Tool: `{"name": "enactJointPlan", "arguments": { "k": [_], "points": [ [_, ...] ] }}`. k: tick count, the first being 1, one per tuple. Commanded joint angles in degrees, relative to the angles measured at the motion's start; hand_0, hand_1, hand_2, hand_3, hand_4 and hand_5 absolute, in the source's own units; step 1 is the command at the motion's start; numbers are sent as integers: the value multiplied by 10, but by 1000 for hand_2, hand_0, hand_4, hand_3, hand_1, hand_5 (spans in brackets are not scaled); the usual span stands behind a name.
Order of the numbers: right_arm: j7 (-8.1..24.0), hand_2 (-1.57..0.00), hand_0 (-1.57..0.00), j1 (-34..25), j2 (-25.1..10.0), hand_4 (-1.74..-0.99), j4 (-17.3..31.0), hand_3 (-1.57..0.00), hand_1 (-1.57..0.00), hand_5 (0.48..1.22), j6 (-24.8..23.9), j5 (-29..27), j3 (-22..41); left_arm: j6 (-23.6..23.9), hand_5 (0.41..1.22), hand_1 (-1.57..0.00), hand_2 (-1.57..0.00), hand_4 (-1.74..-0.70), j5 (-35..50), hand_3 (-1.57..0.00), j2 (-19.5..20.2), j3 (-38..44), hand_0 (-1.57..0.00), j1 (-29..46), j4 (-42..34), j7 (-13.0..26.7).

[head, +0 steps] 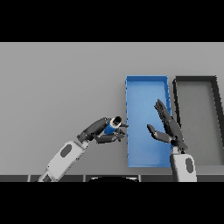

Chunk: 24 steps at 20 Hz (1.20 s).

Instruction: Pick up the blue pipe and place it into the blue bin.

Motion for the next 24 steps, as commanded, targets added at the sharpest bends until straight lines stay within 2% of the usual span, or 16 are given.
{"name": "enactJointPlan", "arguments": {
  "k": [1,4,6,9,11,13,16,20,24],
  "points": [
    [21,1,1,-8,-13,-1203,-9,1,1,573,19,-26,-2,-1,1221,-1571,-1571,-1731,-2,-1440,2,2,-1571,-2,2,-2],
    [67,1,1,-39,-59,-1250,-54,1,1,532,76,-86,7,-2,1221,-1571,-1571,-1731,-8,-1440,-3,0,-1571,-4,7,-1],
    [91,1,1,-57,-82,-1274,-83,1,1,518,101,-98,24,-5,1221,-1571,-1571,-1731,-9,-1440,0,4,-1571,-4,12,-7],
    [137,1,1,-106,-96,-1305,-109,1,1,522,126,-134,52,-5,1221,-1571,-1571,-1732,-10,-1439,-2,5,-1571,-4,14,-4],
    [160,1,1,-137,-110,-1297,-124,1,1,522,137,-152,63,-7,1221,-1571,-1571,-1732,-13,-1437,0,4,-1571,-2,10,-6],
    [186,1,1,-171,-106,-1297,-130,1,1,526,141,-164,84,-7,1221,-1571,-1571,-1732,-19,-1435,-2,5,-1571,-6,15,-6],
    [193,1,1,-209,-110,-1304,-122,1,1,532,166,-156,101,-14,1221,-1571,-1571,-1732,-11,-1437,-7,10,-1571,-9,21,-3],
    [218,1,1,-265,-78,-1260,-96,1,1,531,178,-152,136,-26,1221,-1571,-1571,-1730,-7,-1469,-10,14,-1571,-13,29,-19],
    [237,1,1,-307,-48,-1226,-53,1,1,520,178,-137,150,-42,1221,-1571,-1571,-1730,5,-1511,-6,20,-1571,-13,28,-9]
  ]
}}
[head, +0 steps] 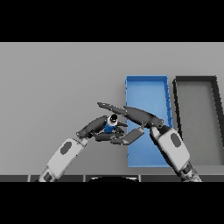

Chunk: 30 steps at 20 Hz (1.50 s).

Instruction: Pick up the blue pipe and place it into the blue bin.

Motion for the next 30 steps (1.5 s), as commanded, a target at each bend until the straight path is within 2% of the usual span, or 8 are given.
{"name": "enactJointPlan", "arguments": {
  "k": [1,7,11,13,18,24,26,30],
  "points": [
    [0,1,1,-9,11,-1225,16,1,1,515,0,5,3,-3,1221,-1571,-1571,-1731,-3,-1517,-1,1,-1571,3,8,-9],
    [14,-115,-54,-63,38,-1268,59,-43,-83,519,22,-10,14,-21,1221,-1567,-1571,-1717,14,-1395,2,5,-1571,5,-5,2],
    [20,-714,-697,-76,44,-1453,68,-562,-714,551,40,-16,24,14,1221,-828,-796,-1611,-69,-667,15,-8,-879,-14,-4,8],
    [23,-1023,-1012,-73,50,-1541,77,-828,-1023,604,43,-33,28,12,1192,-1008,-990,-1658,-56,-623,10,-9,-1030,4,-11,-5],
    [-8,-1391,-1388,-54,60,-1458,64,-1328,-1391,957,21,-24,33,-5,1212,-1386,-1381,-1714,-7,-550,-8,12,-1394,9,-7,-14],
    [-2,-1524,-1523,-47,78,-1473,60,-1507,-1524,1152,46,-3,20,6,1219,-1356,-1521,-1734,-30,-505,4,-2,-1499,1,-5,-20],
    [-10,-1541,-1540,-38,87,-1477,56,-1530,-1541,1177,55,-1,18,-7,1219,-1190,-1242,-1544,-41,-518,8,-5,-1407,-12,5,-25],
    [0,-1559,-1558,-32,105,-1481,48,-1554,-1559,1203,60,30,13,-48,1213,-513,-524,-1179,-37,-212,20,-4,-626,-13,5,-17]
  ]
}}
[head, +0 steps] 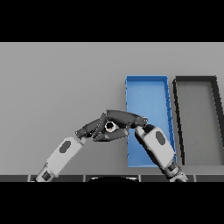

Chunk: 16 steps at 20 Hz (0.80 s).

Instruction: Pick up the blue pipe and place it into the blue bin.

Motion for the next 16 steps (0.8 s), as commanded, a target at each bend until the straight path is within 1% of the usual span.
{"name": "enactJointPlan", "arguments": {
  "k": [1,2,3,4,5,6,7,8,9,10,12,13,14,15,16],
  "points": [
    [11,-1561,-1561,0,3,-1482,-3,-1558,-1561,1206,2,-5,-5,0,1184,-410,-419,-1110,-4,-170,5,-3,-501,9,-9,2],
    [20,-1563,-1563,-2,7,-1483,-5,-1560,-1563,1209,2,-10,-12,4,1118,-328,-335,-1051,-7,-136,5,0,-401,5,-8,1],
    [20,-1565,-1565,3,13,-1483,-9,-1562,-1565,1212,6,-15,-12,9,1042,-262,-268,-995,-15,-108,13,2,-320,8,-10,-7],
    [17,-1566,-1566,6,16,-1484,-10,-1564,-1566,1214,11,-12,-16,12,964,-210,-214,-950,-19,-86,13,4,-256,2,0,-6],
    [26,-1567,-1567,2,25,-1484,-10,-1566,-1567,1215,8,-12,-18,18,901,-167,-171,-912,-22,-69,11,4,-205,-2,-1,5],
    [26,-1568,-1568,5,29,-1484,-9,-1567,-1568,1216,9,-8,-20,21,842,-134,-137,-880,-25,-55,13,3,-163,0,0,8],
    [22,-1568,-1568,6,32,-1484,-10,-1567,-1568,1217,11,-7,-24,23,794,-107,-109,-854,-28,-44,14,5,-131,-4,5,14],
    [28,-1569,-1569,5,35,-1485,-9,-1568,-1569,1218,12,-5,-28,30,754,-85,-87,-836,-36,-35,9,2,-104,-6,8,14],
    [25,-1569,-1569,5,37,-1485,-9,-1569,-1569,1219,12,0,-32,29,719,-68,-69,-826,-38,-28,13,1,-83,-4,8,3],
    [30,-1570,-1570,3,41,-1485,-9,-1569,-1570,1219,12,-1,-35,27,689,-54,-55,-828,-31,-22,15,3,-66,-1,7,-3],
    [27,-1570,-1570,6,43,-1487,-10,-1570,-1570,1220,25,-2,-40,35,636,-34,-35,-842,-23,-14,4,3,-42,1,5,19],
    [25,-1570,-1570,5,46,-1488,-4,-1570,-1570,1220,26,5,-46,38,623,-27,-28,-853,-17,-11,4,6,-33,1,6,40],
    [24,-1570,-1570,8,51,-1490,-10,-1570,-1570,1220,27,-2,-49,41,616,-22,-22,-865,-8,-8,4,7,-27,8,0,58],
    [39,-1571,-1571,3,59,-1491,-7,-1570,-1571,1220,22,3,-52,46,612,-17,-17,-873,-10,-7,2,5,-21,8,-1,70],
    [59,-1571,-1571,3,65,-1492,-8,-1571,-1571,1220,18,-21,-57,45,605,-13,-14,-880,-8,-5,4,4,-17,12,-2,70]
  ]
}}
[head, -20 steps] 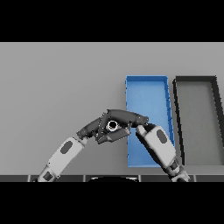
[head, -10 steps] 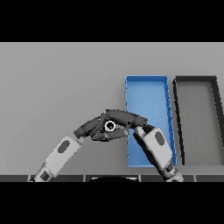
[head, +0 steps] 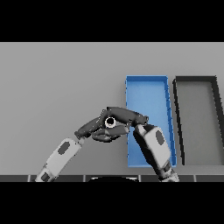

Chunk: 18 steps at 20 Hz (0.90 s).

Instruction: Pick up the blue pipe and place it into the blue bin.

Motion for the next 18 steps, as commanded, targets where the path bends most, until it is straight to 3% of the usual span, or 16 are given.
{"name": "enactJointPlan", "arguments": {
  "k": [1,4,6,10,14,18],
  "points": [
    [19,-1571,-1571,1,5,-1492,-6,-1571,-1571,1221,-9,-43,-4,-1,593,-11,-11,-881,-4,-4,4,-1,-13,2,1,-1],
    [89,-1571,-1571,-34,6,-1493,-7,-1571,-1571,1221,-68,-168,-26,0,543,-5,-5,-873,-6,-1,9,-2,-6,4,-6,5],
    [107,-1571,-1571,-60,-16,-1494,-6,-1571,-1571,1221,-105,-222,-30,-3,529,-3,-3,-868,-6,-1,8,-2,-4,-1,1,9],
    [104,-1571,-1571,-150,-72,-1493,2,-1571,-1571,1221,-170,-278,-55,-5,503,-1,-1,-864,-4,0,11,-7,-1,16,-9,4],
    [60,-1571,-1571,-249,-115,-1496,55,-1571,-1571,1221,-167,-290,-111,-6,485,0,0,-868,-7,1,12,-8,0,13,-9,4],
    [24,-1571,-1571,-303,-149,-1498,133,-1571,-1571,1221,-210,-229,-159,-6,484,1,1,-856,-6,1,17,-6,1,13,-13,12]
  ]
}}
